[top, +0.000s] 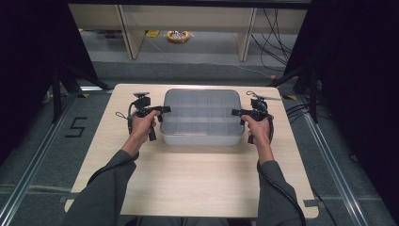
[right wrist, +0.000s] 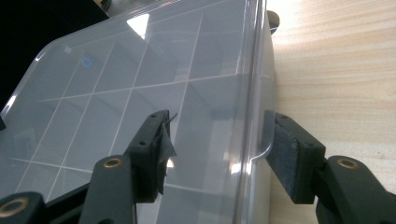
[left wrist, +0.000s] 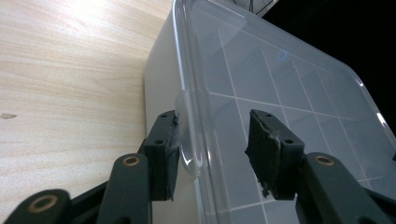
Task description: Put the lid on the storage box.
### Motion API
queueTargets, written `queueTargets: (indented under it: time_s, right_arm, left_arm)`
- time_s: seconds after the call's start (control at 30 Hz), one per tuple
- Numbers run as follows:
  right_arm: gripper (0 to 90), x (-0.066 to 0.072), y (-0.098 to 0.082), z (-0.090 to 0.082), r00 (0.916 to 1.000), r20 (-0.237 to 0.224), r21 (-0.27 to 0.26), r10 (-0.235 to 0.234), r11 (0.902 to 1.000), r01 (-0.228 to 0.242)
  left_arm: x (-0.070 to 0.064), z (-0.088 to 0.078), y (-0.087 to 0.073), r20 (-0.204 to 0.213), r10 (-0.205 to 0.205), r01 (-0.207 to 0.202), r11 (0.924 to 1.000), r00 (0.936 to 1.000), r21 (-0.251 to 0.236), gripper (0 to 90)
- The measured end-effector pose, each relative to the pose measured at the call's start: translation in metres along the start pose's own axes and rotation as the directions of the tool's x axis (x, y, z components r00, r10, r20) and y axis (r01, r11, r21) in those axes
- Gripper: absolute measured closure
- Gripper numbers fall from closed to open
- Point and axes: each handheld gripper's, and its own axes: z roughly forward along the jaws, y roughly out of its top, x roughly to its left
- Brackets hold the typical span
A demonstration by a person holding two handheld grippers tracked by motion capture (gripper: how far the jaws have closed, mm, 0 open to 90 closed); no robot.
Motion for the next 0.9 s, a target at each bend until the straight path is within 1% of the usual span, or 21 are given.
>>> queueTargets:
  time_s: [0.03, 0.07, 0.1, 0.17, 0.23, 0.27, 0.3, 0.33, 0.37, 0.4, 0.43, 0.47, 0.53, 0.57, 0.63, 0.67, 0.7, 0.77, 0.8, 0.87, 0.9]
  right_arm:
    - [43.2, 0.003, -0.001, -0.002, 0.9989, -0.003, 0.023, 0.046, 0.9987, -0.046]
    - [43.2, 0.001, -0.001, -0.002, 1.0000, 0.003, 0.019, 0.008, 0.9998, -0.008]
    - [43.5, 0.002, -0.001, -0.004, 1.0000, -0.001, 0.022, 0.006, 0.9997, -0.006]
    - [45.1, 0.002, -0.001, -0.004, 0.9998, -0.007, 0.016, 0.018, 0.9997, -0.018]
    - [44.8, 0.002, 0.000, -0.007, 0.9982, -0.017, 0.017, 0.058, 0.9982, -0.057]
    - [44.4, 0.000, 0.000, -0.007, 0.9988, -0.024, -0.001, 0.043, 0.9991, -0.043]
    - [43.6, -0.005, 0.001, -0.007, 0.9994, -0.023, -0.014, -0.025, 0.9996, 0.025]
    - [43.3, -0.006, 0.001, -0.007, 0.9995, -0.010, -0.023, -0.031, 0.9993, 0.030]
    - [43.0, -0.005, 0.000, -0.010, 0.9997, -0.010, -0.019, -0.023, 0.9996, 0.023]
    - [42.7, 0.001, -0.001, -0.013, 0.9991, -0.016, -0.001, 0.039, 0.9992, -0.039]
    - [41.3, -0.004, -0.001, -0.015, 0.9982, -0.007, -0.034, -0.059, 0.9977, 0.058]
    - [41.3, -0.004, -0.001, -0.015, 0.9982, -0.007, -0.034, -0.059, 0.9977, 0.058]
    - [40.6, 0.001, -0.002, -0.021, 0.9999, -0.002, -0.020, -0.011, 0.9997, 0.011]
    - [40.5, -0.004, -0.002, -0.022, 0.9974, -0.010, -0.034, -0.071, 0.9969, 0.071]
    - [39.9, -0.002, -0.004, -0.026, 0.9982, -0.006, -0.043, -0.060, 0.9973, 0.060]
    - [39.7, 0.000, -0.005, -0.030, 0.9994, -0.008, -0.035, -0.032, 0.9989, 0.032]
    - [39.7, -0.004, -0.005, -0.031, 0.9966, -0.007, -0.052, -0.082, 0.9953, 0.081]
    - [39.6, 0.001, -0.009, -0.039, 0.9993, -0.020, -0.033, -0.032, 0.9990, 0.031]
    - [39.7, -0.001, -0.011, -0.040, 0.9978, -0.018, -0.039, -0.064, 0.9973, 0.063]
    - [40.1, 0.002, -0.015, -0.044, 0.9994, -0.019, -0.023, -0.029, 0.9993, 0.029]
    - [40.2, 0.000, -0.016, -0.046, 0.9968, -0.018, -0.035, -0.078, 0.9964, 0.077]
  left_arm:
    - [0.000, -0.001, 0.000, -0.003, 0.000, 0.000, 1.0000, 1.0000, 0.004, 53.5]
    - [-0.001, -0.001, 0.000, -0.007, -0.001, 0.001, 1.0000, 1.0000, 0.000, 53.6]
    - [-0.001, -0.001, 0.000, -0.009, -0.002, 0.002, 1.0000, 1.0000, 0.001, 53.4]
    - [-0.001, -0.002, 0.000, -0.007, -0.009, 0.008, 1.0000, 0.9999, -0.003, 52.4]
    - [-0.001, -0.003, -0.001, -0.009, -0.004, 0.004, 0.9999, 1.0000, -0.012, 50.6]
    - [-0.001, -0.005, -0.001, -0.013, 0.002, -0.002, 1.0000, 0.9999, -0.003, 49.4]
    - [-0.001, -0.007, -0.001, -0.002, 0.001, -0.001, 1.0000, 1.0000, 0.001, 47.6]
    - [-0.001, -0.008, -0.001, 0.003, -0.003, 0.003, 1.0000, 1.0000, -0.004, 47.0]
    - [-0.002, -0.011, -0.002, 0.011, 0.002, -0.002, 1.0000, 0.9999, -0.009, 46.1]
    - [-0.003, -0.014, -0.002, 0.011, 0.011, -0.010, 0.9998, 0.9999, -0.019, 45.6]
    - [-0.004, -0.017, -0.002, 0.007, 0.031, -0.031, 0.9992, 0.9995, -0.026, 45.1]
    - [-0.005, -0.019, -0.003, 0.000, 0.050, -0.050, 0.9982, 0.9988, -0.033, 45.1]
    - [-0.006, -0.024, -0.004, 0.000, 0.059, -0.059, 0.9981, 0.9983, -0.021, 42.8]
    - [-0.006, -0.026, -0.005, 0.001, 0.066, -0.066, 0.9976, 0.9978, -0.019, 42.5]
    - [-0.005, -0.032, -0.005, 0.005, 0.067, -0.066, 0.9973, 0.9978, -0.032, 42.6]
    - [-0.003, -0.035, -0.005, 0.006, 0.066, -0.066, 0.9971, 0.9978, -0.039, 42.6]
    - [-0.001, -0.038, -0.005, 0.006, 0.068, -0.068, 0.9969, 0.9976, -0.040, 42.6]
    - [0.001, -0.044, -0.007, 0.015, 0.073, -0.073, 0.9968, 0.9972, -0.031, 42.0]
    - [0.002, -0.046, -0.008, 0.019, 0.075, -0.075, 0.9968, 0.9970, -0.027, 41.9]
    - [0.005, -0.052, -0.012, 0.023, 0.085, -0.084, 0.9961, 0.9961, -0.024, 41.9]
    - [0.005, -0.054, -0.014, 0.030, 0.085, -0.085, 0.9963, 0.9959, -0.018, 41.9]
